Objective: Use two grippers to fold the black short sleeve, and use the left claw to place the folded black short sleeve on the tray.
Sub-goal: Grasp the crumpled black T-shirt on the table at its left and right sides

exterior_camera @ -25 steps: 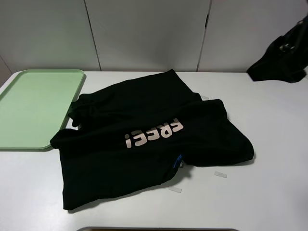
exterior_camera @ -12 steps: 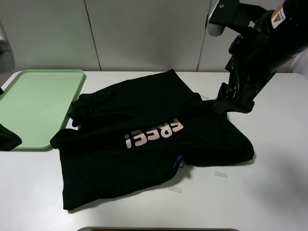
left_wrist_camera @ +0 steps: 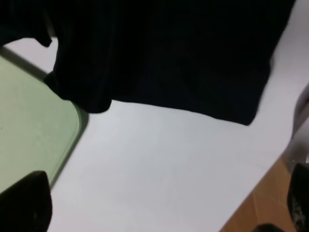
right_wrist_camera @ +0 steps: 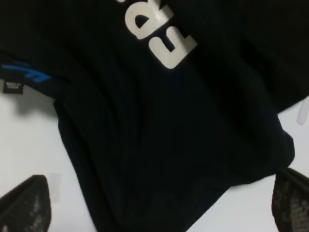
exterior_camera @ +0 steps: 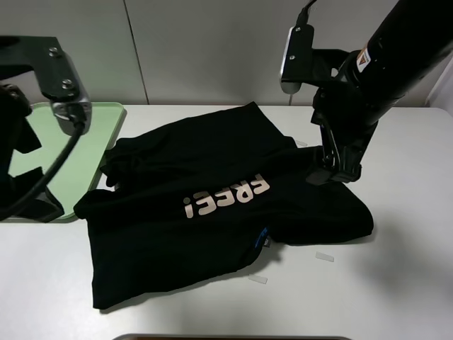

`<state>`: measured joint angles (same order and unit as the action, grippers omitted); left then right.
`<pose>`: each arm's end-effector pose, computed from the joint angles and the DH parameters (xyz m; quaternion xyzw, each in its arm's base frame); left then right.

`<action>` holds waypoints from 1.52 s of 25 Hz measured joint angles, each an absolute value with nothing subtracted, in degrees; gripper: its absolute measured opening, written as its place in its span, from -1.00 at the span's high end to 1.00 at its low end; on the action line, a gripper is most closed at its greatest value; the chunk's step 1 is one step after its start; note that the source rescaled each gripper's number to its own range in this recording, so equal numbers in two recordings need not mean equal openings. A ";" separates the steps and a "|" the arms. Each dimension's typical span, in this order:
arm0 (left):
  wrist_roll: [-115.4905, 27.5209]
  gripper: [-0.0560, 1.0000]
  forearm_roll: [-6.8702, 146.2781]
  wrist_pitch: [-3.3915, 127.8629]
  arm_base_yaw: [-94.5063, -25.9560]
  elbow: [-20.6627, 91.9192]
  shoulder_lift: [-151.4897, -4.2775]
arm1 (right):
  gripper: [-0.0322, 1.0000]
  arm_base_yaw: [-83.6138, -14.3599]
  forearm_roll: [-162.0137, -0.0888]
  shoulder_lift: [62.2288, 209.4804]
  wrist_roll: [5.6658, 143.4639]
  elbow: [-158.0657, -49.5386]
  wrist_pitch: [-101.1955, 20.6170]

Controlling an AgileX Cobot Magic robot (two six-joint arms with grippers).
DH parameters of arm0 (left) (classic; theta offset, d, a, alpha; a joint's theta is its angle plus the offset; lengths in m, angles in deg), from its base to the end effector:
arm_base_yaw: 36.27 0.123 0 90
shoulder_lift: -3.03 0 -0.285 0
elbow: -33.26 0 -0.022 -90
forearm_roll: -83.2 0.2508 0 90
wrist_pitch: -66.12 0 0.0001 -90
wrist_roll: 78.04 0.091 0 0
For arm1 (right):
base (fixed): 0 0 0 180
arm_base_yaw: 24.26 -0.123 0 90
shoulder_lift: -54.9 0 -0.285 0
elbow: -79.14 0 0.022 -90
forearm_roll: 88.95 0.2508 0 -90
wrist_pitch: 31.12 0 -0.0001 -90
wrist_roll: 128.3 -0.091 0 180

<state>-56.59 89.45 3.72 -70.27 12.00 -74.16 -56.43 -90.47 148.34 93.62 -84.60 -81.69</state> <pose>0.1856 -0.1146 0.3003 0.4730 0.8637 0.0334 0.1708 0.2475 0.1535 0.2580 -0.5987 0.7823 -0.0261 0.1697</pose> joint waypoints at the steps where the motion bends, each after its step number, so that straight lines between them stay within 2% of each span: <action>1: -56.38 -0.95 89.45 4.30 -70.27 12.00 -75.46 | -1.00 -56.43 -90.47 149.02 94.71 -84.60 -81.23; 10: -55.21 -0.95 90.21 9.58 -70.27 12.00 -87.60 | -1.00 -56.43 -90.52 155.48 106.45 -84.65 -77.68; 25: -55.06 -0.94 103.17 18.20 -70.27 12.00 -103.47 | -1.00 -54.32 -93.44 161.47 117.89 -84.65 -71.26; 32: -55.06 -0.93 103.80 21.46 -70.27 12.00 -106.28 | -1.00 -51.21 -93.70 165.28 123.09 -84.65 -66.13; 38: -55.06 -0.93 104.01 22.93 -69.79 12.00 -107.45 | -1.00 -51.12 -93.75 169.25 126.11 -84.66 -61.78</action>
<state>-55.06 104.01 22.93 -69.79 12.00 -107.45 -51.12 -93.75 169.25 126.11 -84.66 -61.78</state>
